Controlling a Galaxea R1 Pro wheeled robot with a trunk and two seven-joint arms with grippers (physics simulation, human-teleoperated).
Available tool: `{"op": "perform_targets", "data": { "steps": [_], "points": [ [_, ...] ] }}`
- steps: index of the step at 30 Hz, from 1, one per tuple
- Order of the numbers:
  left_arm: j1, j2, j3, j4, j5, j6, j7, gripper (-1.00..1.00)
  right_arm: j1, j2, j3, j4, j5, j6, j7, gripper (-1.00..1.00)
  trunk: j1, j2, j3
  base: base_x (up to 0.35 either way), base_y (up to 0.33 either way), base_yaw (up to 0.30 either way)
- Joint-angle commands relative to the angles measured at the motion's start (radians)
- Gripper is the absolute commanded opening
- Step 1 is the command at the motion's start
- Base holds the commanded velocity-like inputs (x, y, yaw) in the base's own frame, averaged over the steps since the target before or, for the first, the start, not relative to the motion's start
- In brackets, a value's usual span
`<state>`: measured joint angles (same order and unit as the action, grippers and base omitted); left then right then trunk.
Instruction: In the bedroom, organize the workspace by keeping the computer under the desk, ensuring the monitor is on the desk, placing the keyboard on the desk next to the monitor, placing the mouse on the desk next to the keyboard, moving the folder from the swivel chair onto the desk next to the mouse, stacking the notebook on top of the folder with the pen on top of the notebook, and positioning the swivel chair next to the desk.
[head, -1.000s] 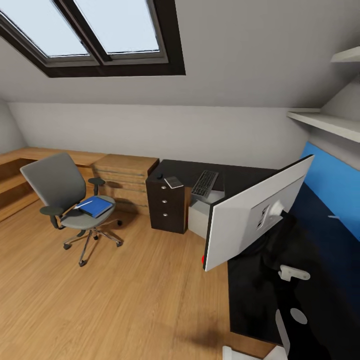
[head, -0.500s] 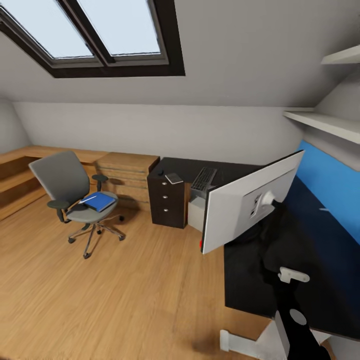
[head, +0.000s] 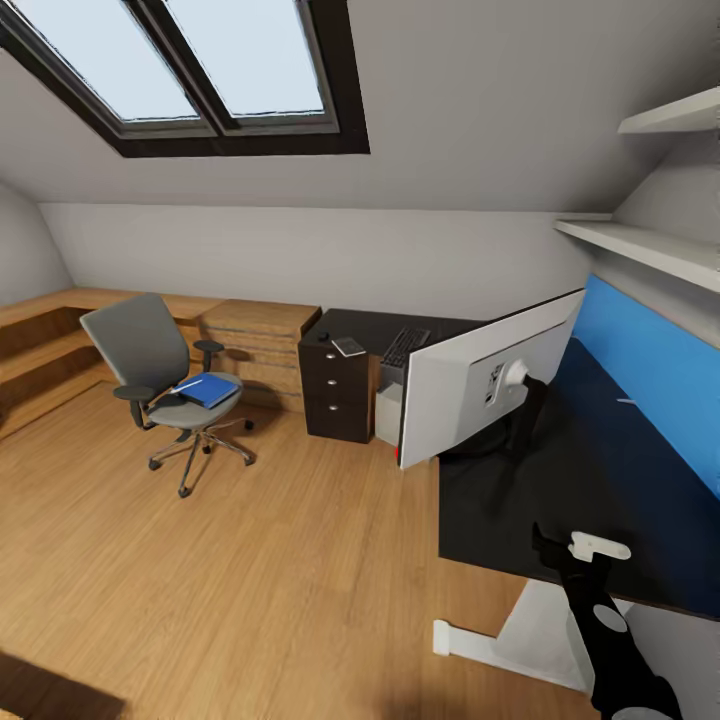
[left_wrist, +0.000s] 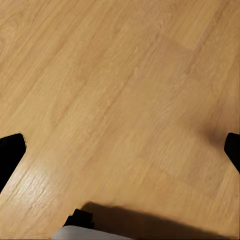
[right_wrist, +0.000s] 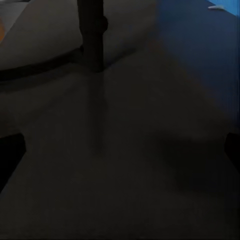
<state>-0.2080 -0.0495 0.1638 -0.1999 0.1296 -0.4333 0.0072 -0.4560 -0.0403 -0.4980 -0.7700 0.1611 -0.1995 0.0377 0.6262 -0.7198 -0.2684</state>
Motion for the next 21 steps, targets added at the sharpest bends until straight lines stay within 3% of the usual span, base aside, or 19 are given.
{"op": "perform_targets", "data": {
  "steps": [1,8,12,15,21],
  "points": [
    [-0.001,0.0,-0.001,0.001,0.007,-0.003,0.0,1.0,-0.016,-0.003,-0.004,0.013,0.011,-0.001,0.004,1.0,0.0,-0.001,-0.001,-0.318,0.0,0.0],
    [-0.001,0.0,0.0,0.001,0.008,-0.007,0.001,1.0,-0.144,-0.02,-0.001,0.106,0.019,0.038,-0.03,1.0,0.0,-0.001,-0.001,-0.171,0.0,0.0],
    [-0.001,0.001,0.0,0.001,0.009,-0.008,0.002,1.0,-0.209,-0.022,0.009,0.122,0.022,0.138,-0.056,1.0,0.0,-0.001,-0.001,-0.049,0.0,0.0],
    [-0.001,0.001,0.002,0.0,0.01,-0.008,0.002,1.0,-0.276,-0.024,0.023,0.129,0.024,0.258,-0.07,1.0,0.0,-0.001,-0.001,-0.019,0.0,0.0],
    [-0.001,0.001,0.003,-0.001,0.011,-0.008,0.002,1.0,-0.364,-0.024,0.03,0.164,0.025,0.34,-0.08,1.0,0.0,-0.001,-0.001,-0.007,0.0,0.0]
  ]
}}
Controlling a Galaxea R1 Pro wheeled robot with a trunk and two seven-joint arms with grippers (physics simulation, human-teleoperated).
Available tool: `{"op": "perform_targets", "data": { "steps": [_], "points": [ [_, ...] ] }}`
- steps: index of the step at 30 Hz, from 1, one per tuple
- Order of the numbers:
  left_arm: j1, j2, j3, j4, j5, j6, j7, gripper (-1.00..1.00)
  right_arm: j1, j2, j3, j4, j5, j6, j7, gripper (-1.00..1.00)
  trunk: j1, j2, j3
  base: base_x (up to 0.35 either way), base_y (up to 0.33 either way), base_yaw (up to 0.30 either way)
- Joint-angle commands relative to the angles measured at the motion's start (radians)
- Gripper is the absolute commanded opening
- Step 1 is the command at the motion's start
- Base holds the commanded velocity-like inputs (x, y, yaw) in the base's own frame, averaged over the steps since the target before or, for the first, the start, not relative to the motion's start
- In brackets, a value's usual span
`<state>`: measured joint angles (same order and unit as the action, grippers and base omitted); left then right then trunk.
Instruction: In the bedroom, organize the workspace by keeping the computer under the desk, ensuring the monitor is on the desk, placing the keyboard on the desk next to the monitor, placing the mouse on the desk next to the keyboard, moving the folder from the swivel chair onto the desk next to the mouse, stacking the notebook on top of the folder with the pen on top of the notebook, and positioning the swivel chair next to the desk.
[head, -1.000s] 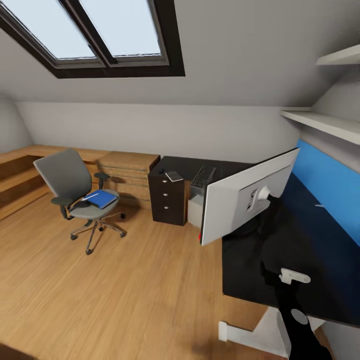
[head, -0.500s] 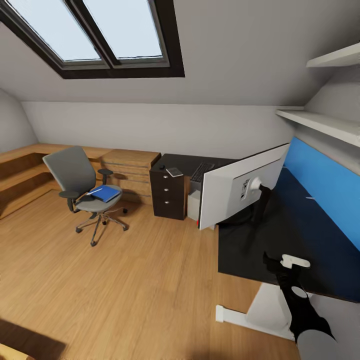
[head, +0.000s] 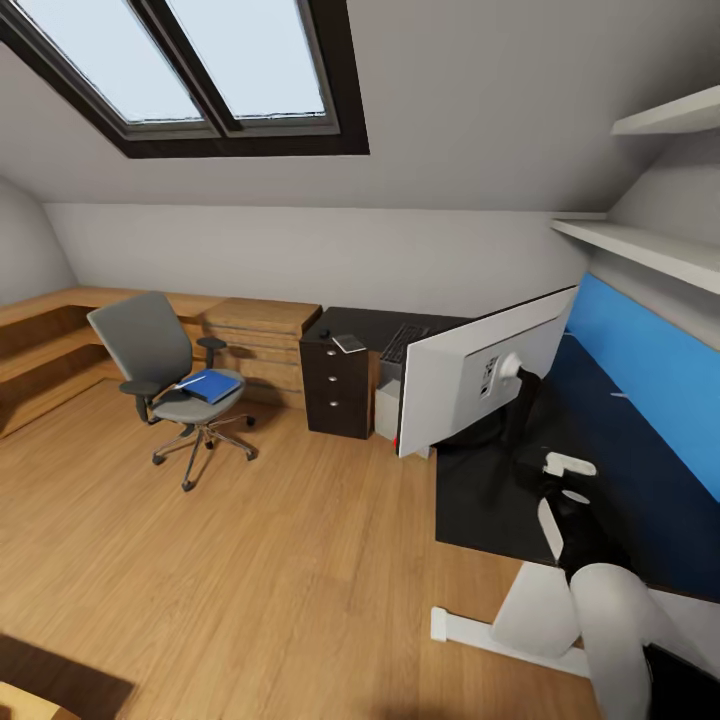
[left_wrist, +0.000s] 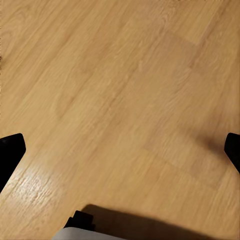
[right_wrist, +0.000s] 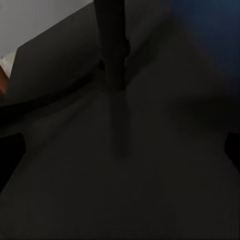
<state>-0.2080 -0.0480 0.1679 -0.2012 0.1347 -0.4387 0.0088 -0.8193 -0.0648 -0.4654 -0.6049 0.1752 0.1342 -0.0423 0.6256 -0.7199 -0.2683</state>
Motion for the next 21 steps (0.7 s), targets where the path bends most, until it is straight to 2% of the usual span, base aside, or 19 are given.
{"op": "perform_targets", "data": {
  "steps": [1,5,6,10,21],
  "points": [
    [-0.001,0.0,-0.001,0.0,0.006,-0.003,0.0,1.0,-0.014,0.0,-0.002,0.016,0.011,0.012,-0.001,1.0,0.0,-0.001,-0.001,-0.003,0.0,0.0],
    [-0.001,-0.001,-0.001,0.0,0.006,-0.003,0.0,1.0,-0.078,-0.001,0.0,0.107,0.011,0.022,-0.004,1.0,0.0,-0.001,-0.001,-0.002,0.0,0.0],
    [-0.001,-0.002,-0.002,0.0,0.006,-0.003,0.001,1.0,-0.113,-0.003,0.0,0.157,0.012,0.022,-0.005,1.0,0.0,-0.001,-0.001,0.0,0.0,0.0],
    [-0.001,-0.001,-0.003,-0.003,0.006,-0.003,0.003,1.0,-0.168,-0.01,0.0,0.225,0.012,0.016,-0.007,1.0,0.0,-0.001,-0.001,0.0,0.0,0.0],
    [-0.001,0.001,-0.002,-0.008,0.006,-0.002,0.008,1.0,-0.217,-0.015,0.0,0.27,0.011,-0.016,-0.097,1.0,0.0,-0.001,-0.001,0.0,0.0,0.0]
  ]
}}
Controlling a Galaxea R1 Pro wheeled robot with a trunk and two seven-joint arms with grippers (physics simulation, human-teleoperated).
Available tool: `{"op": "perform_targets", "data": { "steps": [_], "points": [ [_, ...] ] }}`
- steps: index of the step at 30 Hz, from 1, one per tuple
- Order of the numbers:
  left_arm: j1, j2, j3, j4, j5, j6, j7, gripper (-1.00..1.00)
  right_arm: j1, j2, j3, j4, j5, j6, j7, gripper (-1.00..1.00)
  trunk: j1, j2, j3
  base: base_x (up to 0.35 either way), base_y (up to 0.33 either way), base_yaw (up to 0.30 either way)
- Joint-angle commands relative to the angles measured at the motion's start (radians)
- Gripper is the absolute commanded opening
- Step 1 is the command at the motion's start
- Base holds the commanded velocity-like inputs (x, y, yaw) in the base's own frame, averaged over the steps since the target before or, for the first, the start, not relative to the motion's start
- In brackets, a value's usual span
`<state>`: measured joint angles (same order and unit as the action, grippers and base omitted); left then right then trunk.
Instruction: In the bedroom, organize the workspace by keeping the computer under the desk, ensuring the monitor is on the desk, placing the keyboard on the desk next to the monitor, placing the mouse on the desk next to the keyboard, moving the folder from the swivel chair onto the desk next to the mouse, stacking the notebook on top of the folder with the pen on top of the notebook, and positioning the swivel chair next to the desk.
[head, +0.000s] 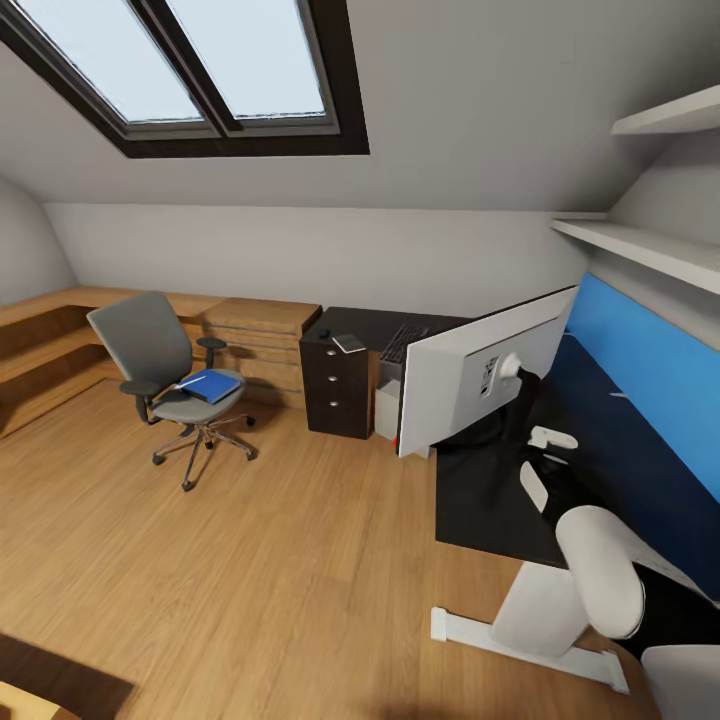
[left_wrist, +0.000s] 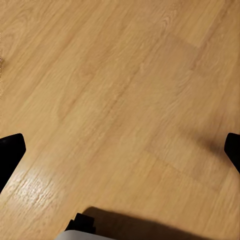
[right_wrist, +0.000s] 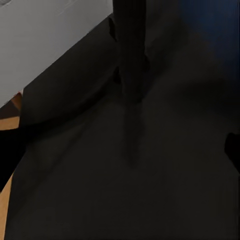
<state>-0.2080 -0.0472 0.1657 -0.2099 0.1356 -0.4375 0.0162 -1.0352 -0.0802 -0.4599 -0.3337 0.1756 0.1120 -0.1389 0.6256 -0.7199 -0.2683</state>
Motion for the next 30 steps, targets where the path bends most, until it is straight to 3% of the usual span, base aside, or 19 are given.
{"op": "perform_targets", "data": {
  "steps": [1,30],
  "points": [
    [-0.001,0.0,0.0,0.0,0.006,-0.003,0.0,1.0,-0.003,0.001,-0.005,-0.001,0.01,-0.002,-0.006,1.0,0.004,-0.008,-0.005,0.0,0.0,0.0],
    [-0.001,0.001,-0.002,-0.002,0.004,-0.003,-0.006,1.0,-0.011,-0.005,-0.005,0.001,0.013,-0.123,-0.033,1.0,0.115,-0.211,-0.095,0.0,0.0,0.0]
  ]
}}
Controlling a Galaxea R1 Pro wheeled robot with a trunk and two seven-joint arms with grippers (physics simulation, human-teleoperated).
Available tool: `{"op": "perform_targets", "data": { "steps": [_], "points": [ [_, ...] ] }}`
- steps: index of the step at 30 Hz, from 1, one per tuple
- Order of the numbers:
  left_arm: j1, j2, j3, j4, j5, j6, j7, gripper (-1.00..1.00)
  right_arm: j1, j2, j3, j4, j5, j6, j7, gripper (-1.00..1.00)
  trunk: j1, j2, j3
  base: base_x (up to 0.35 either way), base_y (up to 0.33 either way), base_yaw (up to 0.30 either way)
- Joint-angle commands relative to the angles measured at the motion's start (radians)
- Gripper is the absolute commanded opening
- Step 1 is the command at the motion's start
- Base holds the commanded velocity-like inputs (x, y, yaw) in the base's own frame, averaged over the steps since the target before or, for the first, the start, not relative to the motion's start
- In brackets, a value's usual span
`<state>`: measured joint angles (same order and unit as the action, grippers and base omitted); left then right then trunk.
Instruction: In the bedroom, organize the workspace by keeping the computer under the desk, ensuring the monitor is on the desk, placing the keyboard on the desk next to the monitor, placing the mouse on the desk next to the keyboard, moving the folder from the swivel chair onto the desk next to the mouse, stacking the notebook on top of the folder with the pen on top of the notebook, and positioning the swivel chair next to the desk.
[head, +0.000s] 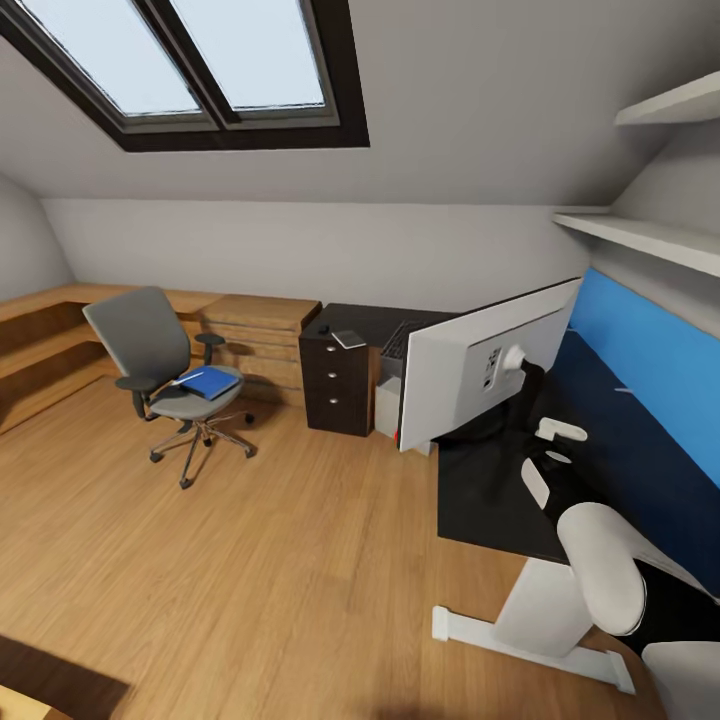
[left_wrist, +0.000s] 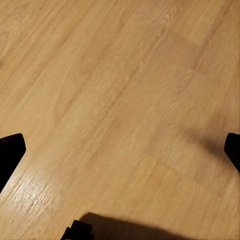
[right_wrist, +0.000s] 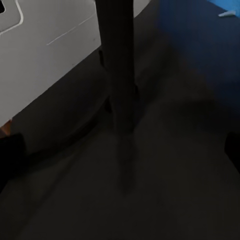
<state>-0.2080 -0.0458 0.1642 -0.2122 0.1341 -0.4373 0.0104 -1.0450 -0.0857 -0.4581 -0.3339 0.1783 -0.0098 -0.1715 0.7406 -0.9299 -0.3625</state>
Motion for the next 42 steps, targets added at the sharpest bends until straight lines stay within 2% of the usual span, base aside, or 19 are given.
{"op": "perform_targets", "data": {
  "steps": [1,9,15,36,42],
  "points": [
    [-0.001,0.0,0.0,0.001,0.006,-0.003,0.0,1.0,-0.001,0.001,-0.007,0.001,0.01,-0.009,0.0,1.0,0.004,-0.008,-0.004,0.0,0.0,0.0],
    [-0.001,0.001,0.0,0.001,0.005,-0.003,0.0,1.0,-0.001,0.001,-0.007,0.005,0.01,-0.122,-0.012,1.0,0.035,-0.064,-0.029,0.0,0.0,0.0],
    [-0.001,0.002,0.0,0.001,0.005,-0.003,0.0,1.0,-0.001,0.001,-0.007,0.007,0.009,-0.152,-0.042,1.0,0.058,-0.106,-0.048,0.0,0.0,0.0],
    [-0.001,0.002,0.0,0.0,0.004,0.001,-0.001,1.0,-0.001,0.001,-0.008,0.005,0.005,-0.135,-0.059,1.0,0.138,-0.253,-0.114,0.0,0.0,0.0],
    [-0.001,0.0,0.0,0.001,0.004,0.002,-0.001,1.0,-0.001,0.0,-0.008,-0.002,0.005,-0.104,-0.064,1.0,0.161,-0.295,-0.133,0.0,0.0,0.0]
  ]
}}
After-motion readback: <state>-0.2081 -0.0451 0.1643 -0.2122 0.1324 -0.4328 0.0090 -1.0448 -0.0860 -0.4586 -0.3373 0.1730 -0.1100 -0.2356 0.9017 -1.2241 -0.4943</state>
